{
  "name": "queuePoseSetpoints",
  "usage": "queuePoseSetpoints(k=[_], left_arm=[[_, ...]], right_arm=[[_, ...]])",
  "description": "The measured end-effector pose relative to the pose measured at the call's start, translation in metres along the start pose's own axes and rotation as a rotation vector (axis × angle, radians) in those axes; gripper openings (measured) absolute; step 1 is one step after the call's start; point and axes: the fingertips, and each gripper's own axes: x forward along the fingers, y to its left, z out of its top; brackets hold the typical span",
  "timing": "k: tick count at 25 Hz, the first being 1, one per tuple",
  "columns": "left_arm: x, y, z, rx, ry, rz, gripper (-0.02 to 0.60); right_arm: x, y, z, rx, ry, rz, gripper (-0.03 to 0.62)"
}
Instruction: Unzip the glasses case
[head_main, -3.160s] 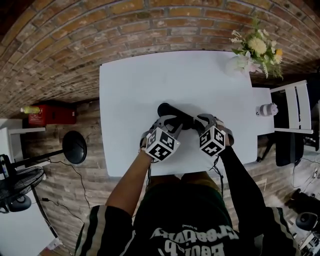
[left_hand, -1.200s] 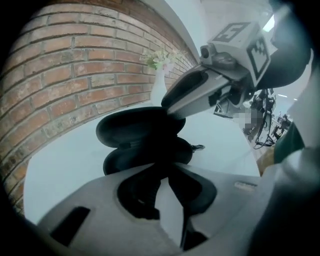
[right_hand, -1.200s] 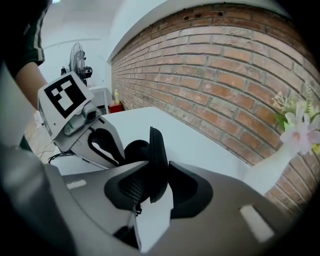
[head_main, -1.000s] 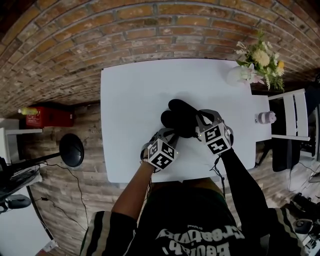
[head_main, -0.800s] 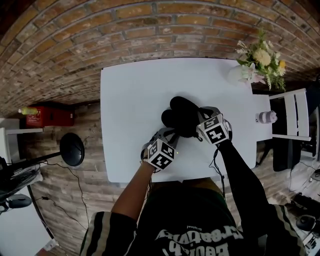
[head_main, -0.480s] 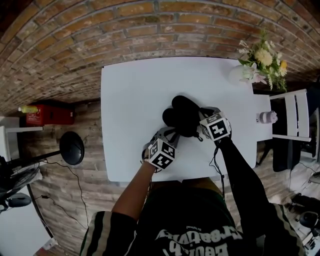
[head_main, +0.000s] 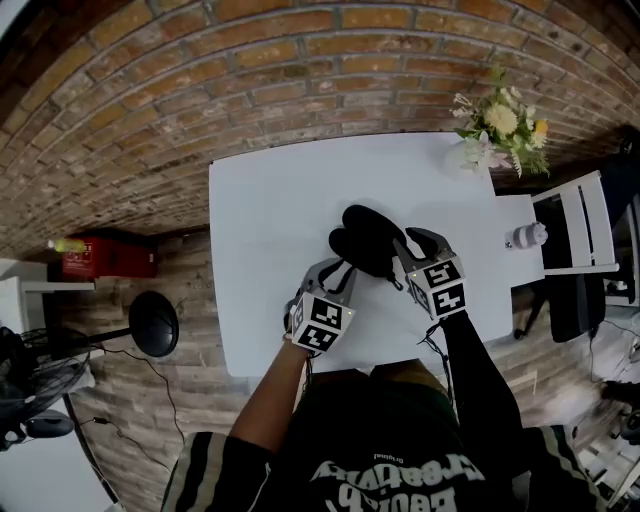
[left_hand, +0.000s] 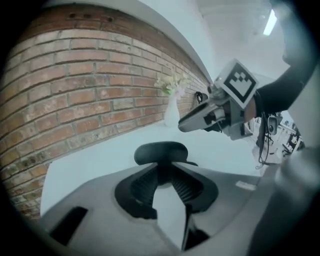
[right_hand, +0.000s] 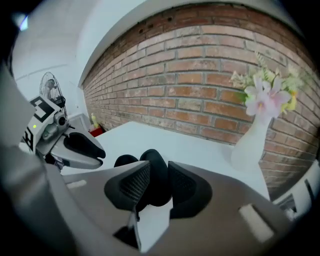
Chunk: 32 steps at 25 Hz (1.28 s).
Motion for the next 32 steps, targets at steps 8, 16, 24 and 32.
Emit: queuePoseSetpoints(k=[8, 16, 24, 32], left_arm=[[-0.074, 0.025, 0.101, -0.018, -0.304, 0.133, 0.08], [-0.158, 0.014, 0.191, 0.055, -0.527, 0.373, 0.084], [-0.176, -0.028, 0.204, 0.093, -0.538, 0.445, 0.052], [-0.182, -0.053, 0.215, 0.105, -0.555, 0.444, -0.006]], right_arm=[[-0.095, 0.004, 0.067, -0.023, -0.317, -0.121, 0.137], [-0.165, 0.009, 0.122, -0.156, -0.517, -0.094, 0.153], [-0.196, 0.009, 0.12, -0.178, -0.581, -0.007, 0.113], [-0.218, 0.02, 0.121, -0.207, -0.61, 0.034, 0.011]])
